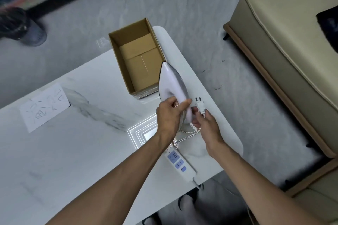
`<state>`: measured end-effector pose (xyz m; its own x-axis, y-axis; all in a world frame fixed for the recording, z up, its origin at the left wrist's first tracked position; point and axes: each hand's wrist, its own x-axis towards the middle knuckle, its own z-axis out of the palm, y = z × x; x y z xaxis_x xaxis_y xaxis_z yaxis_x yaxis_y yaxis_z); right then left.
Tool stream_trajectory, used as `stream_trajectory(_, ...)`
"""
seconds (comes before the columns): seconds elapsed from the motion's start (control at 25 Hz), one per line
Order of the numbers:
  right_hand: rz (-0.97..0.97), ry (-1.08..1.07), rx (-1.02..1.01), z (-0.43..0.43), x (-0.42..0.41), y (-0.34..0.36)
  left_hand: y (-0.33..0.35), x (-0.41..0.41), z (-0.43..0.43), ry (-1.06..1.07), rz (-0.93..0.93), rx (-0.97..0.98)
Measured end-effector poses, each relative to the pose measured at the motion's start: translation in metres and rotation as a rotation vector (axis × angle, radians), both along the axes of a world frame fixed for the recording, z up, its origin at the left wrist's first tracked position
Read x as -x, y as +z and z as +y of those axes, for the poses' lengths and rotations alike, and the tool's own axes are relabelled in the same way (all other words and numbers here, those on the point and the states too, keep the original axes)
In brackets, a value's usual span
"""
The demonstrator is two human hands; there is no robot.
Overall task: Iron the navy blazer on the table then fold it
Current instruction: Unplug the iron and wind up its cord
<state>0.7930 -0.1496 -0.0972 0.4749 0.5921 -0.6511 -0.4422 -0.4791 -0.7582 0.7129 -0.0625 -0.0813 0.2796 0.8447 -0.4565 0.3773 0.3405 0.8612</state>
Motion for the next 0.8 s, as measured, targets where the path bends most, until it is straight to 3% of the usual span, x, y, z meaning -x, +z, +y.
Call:
stream_trajectory(0.12,-0.181,0.054,-0.094,0.006,0.003,0.052,0.063,0.010,0.019,0.140,-0.071,0.091)
stream_trajectory(0.24,-0.407,0.176,-0.043,0.023,0.019,0.106,0.136,0.032,0.045,0.315,-0.094,0.170)
stream_trajectory(0.32,-0.361,0.211,-0.041,0.038,0.038,0.143,0.174,0.052,0.064,0.434,-0.098,0.200)
stream_trajectory(0.44,-0.077,0.155,-0.123,0.064,0.077,0.194,0.215,0.097,0.094,0.555,-0.135,0.212)
stream_trajectory(0.68,-0.203,0.251,-0.175,0.118,0.132,0.264,0.256,0.176,0.140,0.416,-0.104,0.183)
stream_trajectory(0.8,-0.284,0.437,-0.115,0.138,0.120,0.283,0.259,0.180,0.171,0.288,-0.074,0.161)
